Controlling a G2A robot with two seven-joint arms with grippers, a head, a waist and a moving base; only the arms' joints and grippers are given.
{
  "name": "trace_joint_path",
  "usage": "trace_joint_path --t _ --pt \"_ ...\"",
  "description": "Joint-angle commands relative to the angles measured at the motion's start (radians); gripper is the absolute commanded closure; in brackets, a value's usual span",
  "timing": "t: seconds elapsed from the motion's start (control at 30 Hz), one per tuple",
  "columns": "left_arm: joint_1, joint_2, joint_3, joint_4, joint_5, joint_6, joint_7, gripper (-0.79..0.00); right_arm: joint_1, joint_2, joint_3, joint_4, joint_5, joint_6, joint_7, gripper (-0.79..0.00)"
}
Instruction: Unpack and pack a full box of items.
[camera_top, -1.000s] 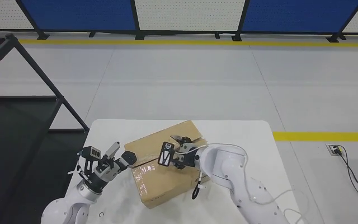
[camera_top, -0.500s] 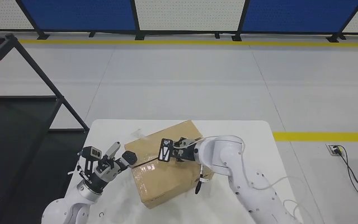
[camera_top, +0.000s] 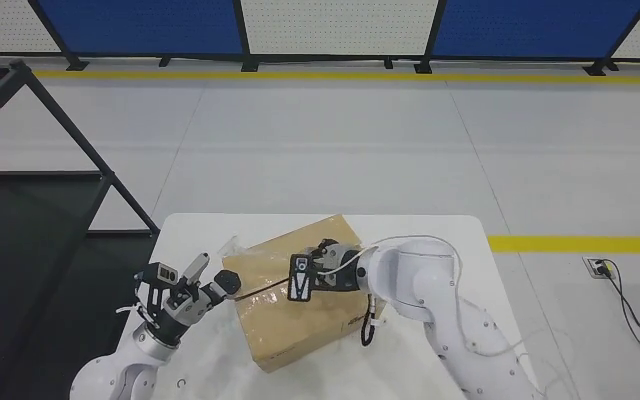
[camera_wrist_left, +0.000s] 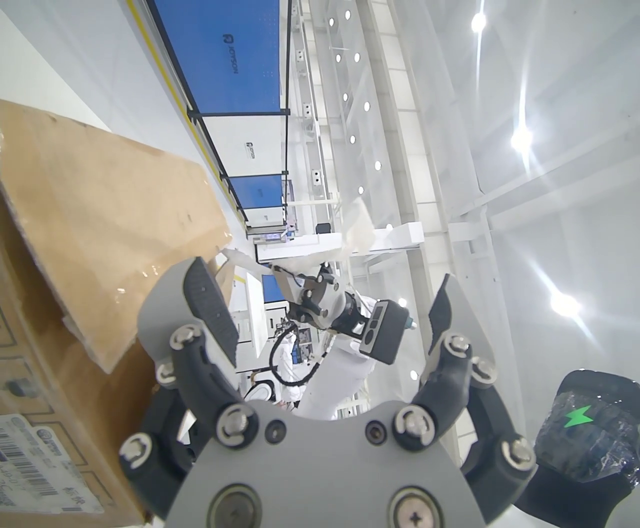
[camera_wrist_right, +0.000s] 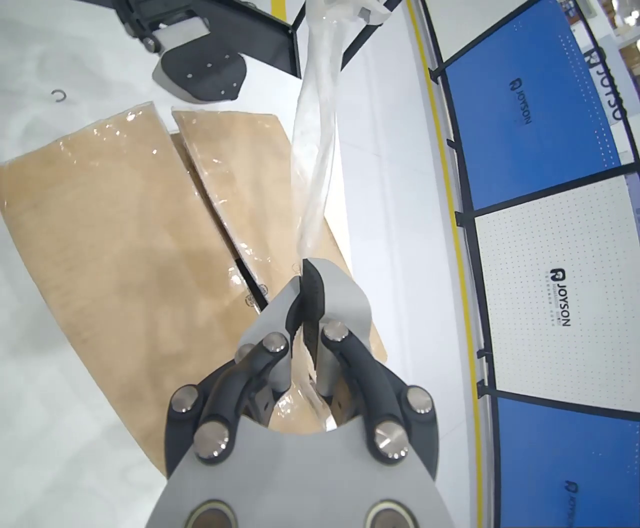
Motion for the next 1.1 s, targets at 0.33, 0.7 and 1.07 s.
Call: trace_joint_path --t 0.33,0.7,1.07 --pt "0.019 0.001 -0.042 0.008 -0.029 -0.023 0.010 -0.785 -0.009 0.039 0.046 -0.134 -0.098 0.070 -0.077 0.000" --pt "0.018 -0.001 -0.042 0.008 -0.028 -0.028 0.012 -0.785 -0.017 0.068 0.008 -0.147 -0.142 -0.031 -0.037 0.000" --pt "0.033 0.000 -0.081 -0.017 -0.063 -0.039 0.017 -0.785 0.108 0.092 -0.185 0.032 -0.010 -0.031 0.012 0.000"
